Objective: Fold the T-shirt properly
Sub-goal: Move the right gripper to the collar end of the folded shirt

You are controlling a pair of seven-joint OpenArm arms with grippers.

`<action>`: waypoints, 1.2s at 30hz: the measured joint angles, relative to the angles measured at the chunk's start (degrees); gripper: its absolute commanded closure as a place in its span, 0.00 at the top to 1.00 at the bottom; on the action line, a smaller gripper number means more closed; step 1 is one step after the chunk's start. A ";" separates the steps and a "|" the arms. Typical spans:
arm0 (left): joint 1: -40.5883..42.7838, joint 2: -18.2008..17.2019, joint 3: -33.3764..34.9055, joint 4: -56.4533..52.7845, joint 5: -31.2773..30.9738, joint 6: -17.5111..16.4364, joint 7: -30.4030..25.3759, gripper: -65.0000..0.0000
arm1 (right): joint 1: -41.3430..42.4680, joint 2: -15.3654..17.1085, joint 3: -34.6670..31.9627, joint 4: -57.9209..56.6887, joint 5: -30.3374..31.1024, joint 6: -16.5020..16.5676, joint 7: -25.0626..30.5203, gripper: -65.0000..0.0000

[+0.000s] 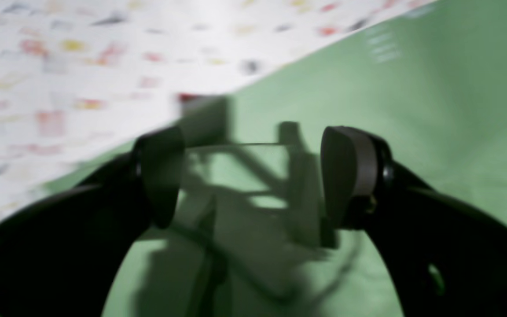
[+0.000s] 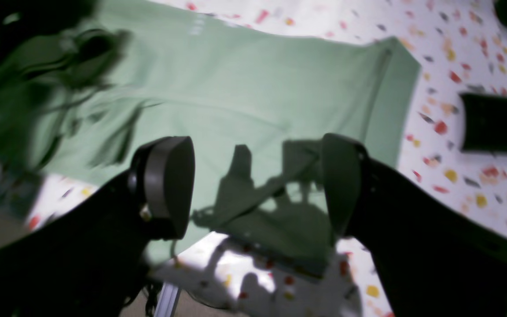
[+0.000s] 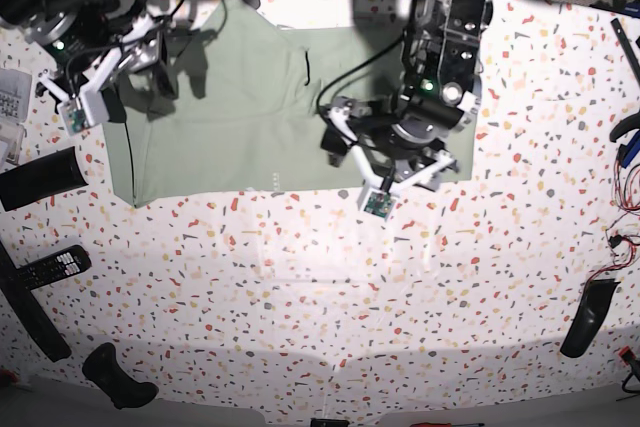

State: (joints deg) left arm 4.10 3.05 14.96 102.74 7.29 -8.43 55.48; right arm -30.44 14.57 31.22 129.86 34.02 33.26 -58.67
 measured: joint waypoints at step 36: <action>0.46 -1.33 0.04 0.37 -0.15 0.39 -1.40 0.69 | 22.18 8.22 15.39 -50.01 5.92 6.01 -4.68 0.66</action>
State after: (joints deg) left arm 4.56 1.72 15.00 103.11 7.14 -8.03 54.08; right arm -8.25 22.79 46.61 79.85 39.94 39.27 -63.35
